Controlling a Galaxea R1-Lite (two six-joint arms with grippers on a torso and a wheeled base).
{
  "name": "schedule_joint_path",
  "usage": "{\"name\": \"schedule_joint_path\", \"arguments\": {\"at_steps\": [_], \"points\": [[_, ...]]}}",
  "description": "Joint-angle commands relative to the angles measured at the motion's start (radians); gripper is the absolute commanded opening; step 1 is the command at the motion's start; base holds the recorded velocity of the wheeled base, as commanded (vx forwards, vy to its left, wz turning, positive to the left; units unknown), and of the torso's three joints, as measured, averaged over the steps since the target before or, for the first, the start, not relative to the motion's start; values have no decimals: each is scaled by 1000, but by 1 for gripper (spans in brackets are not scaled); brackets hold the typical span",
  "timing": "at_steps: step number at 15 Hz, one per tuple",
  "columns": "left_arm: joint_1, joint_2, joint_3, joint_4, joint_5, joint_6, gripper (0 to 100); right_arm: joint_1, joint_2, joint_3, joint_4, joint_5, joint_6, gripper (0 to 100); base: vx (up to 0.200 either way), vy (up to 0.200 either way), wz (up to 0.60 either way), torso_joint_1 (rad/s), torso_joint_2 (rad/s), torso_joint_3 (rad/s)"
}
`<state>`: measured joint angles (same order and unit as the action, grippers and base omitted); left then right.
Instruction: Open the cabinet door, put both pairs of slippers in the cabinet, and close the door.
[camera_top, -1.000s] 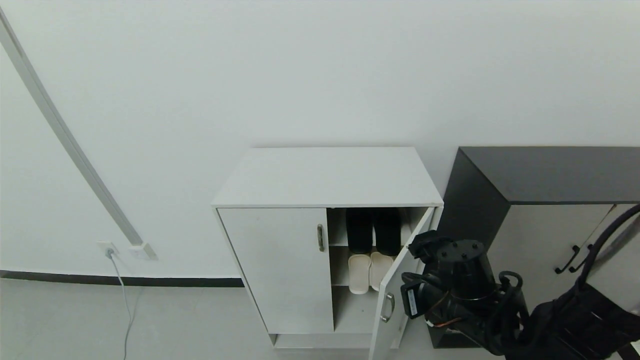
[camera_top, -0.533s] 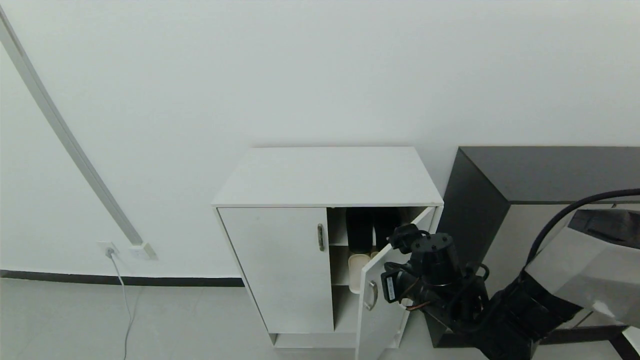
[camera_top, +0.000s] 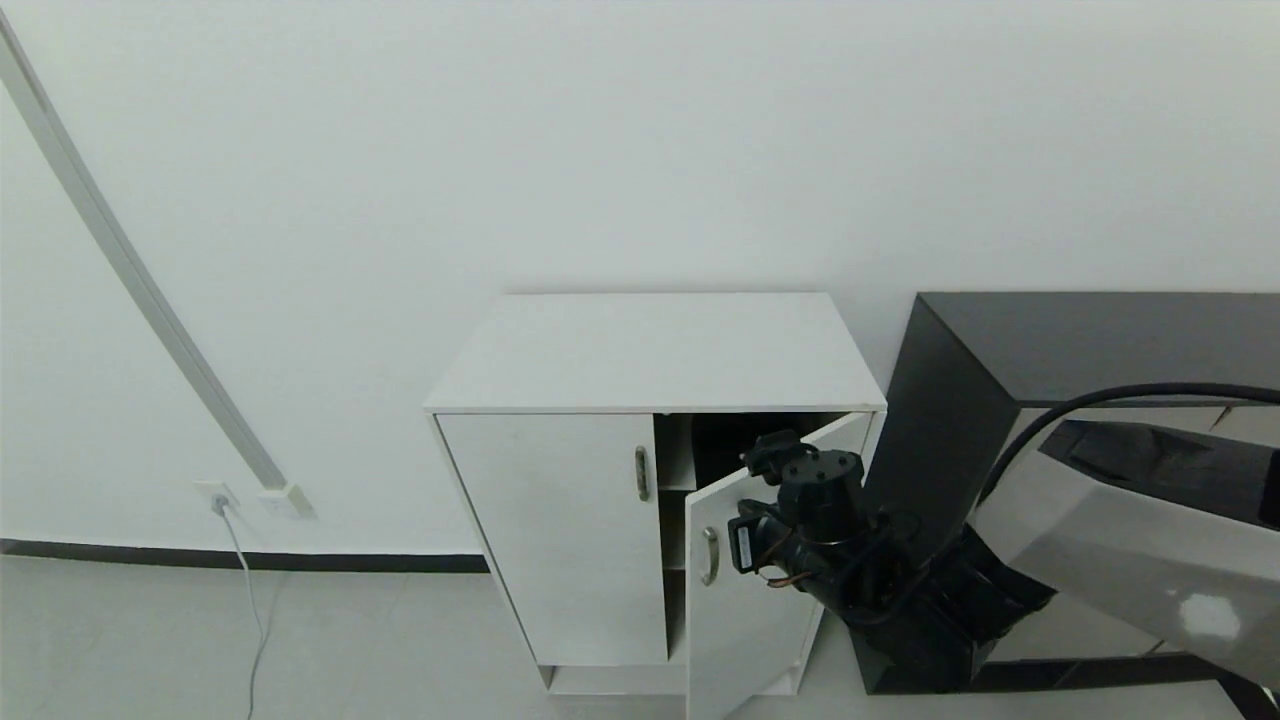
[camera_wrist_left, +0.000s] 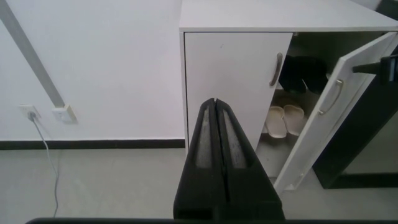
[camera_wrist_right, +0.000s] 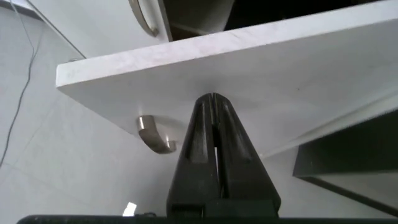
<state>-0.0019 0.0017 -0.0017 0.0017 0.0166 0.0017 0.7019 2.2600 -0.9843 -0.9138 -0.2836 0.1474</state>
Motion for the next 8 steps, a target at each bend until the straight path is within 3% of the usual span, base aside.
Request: {"name": "schedule_joint_path", "arguments": {"at_steps": [1,8], "points": [[0,0,0,0,0,0,0,-15,59,-63,0,0,-2,0,0,0,0,0,0,0],[0,1,0,0,0,0,0,-53,142,-194,1,0,-6,0,0,0,0,0,0,0]]}}
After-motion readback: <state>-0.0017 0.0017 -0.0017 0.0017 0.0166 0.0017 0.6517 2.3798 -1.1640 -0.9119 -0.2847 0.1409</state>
